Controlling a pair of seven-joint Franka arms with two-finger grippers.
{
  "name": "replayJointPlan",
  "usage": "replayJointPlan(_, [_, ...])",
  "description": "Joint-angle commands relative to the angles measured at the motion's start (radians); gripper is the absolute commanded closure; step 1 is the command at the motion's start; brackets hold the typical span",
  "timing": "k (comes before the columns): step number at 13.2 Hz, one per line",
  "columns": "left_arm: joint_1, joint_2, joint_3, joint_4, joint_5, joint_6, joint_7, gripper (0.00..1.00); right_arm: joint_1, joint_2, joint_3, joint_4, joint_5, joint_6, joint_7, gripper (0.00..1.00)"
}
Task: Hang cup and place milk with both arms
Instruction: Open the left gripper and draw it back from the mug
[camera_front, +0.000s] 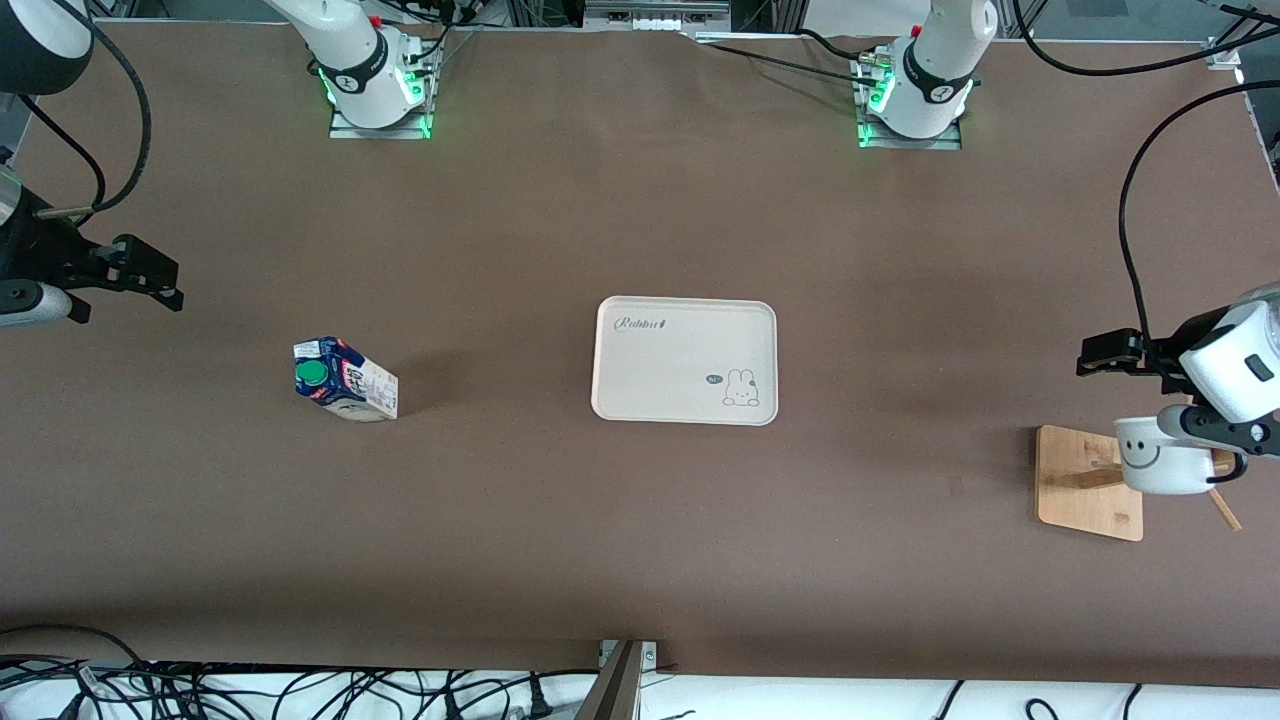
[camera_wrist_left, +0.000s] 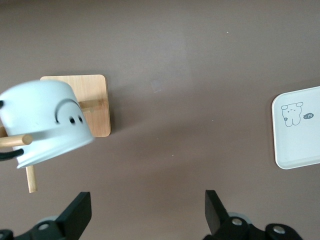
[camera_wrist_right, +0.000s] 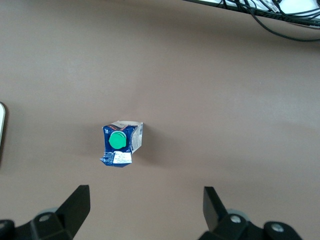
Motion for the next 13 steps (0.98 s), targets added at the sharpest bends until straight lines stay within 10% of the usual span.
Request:
replayJointPlan(1, [-0.01, -0.044, -0.006, -0.023, 0.02, -0.028, -0.007, 0.0, -0.018, 0.006, 0.008, 0.02, 0.007, -0.003, 0.012, 0.0])
replayJointPlan(6, [-0.038, -0.081, -0.007, -0.047, 0.017, -0.05, -0.007, 0.0, -0.02, 0.006, 0.008, 0.02, 0.006, 0.0, 0.01, 0.0])
replayJointPlan(13, [-0.137, -0.453, 0.24, -0.615, -0.159, 0.372, -0.009, 0.0, -0.028, 0.008, 0.008, 0.02, 0.01, 0.0, 0.012, 0.0])
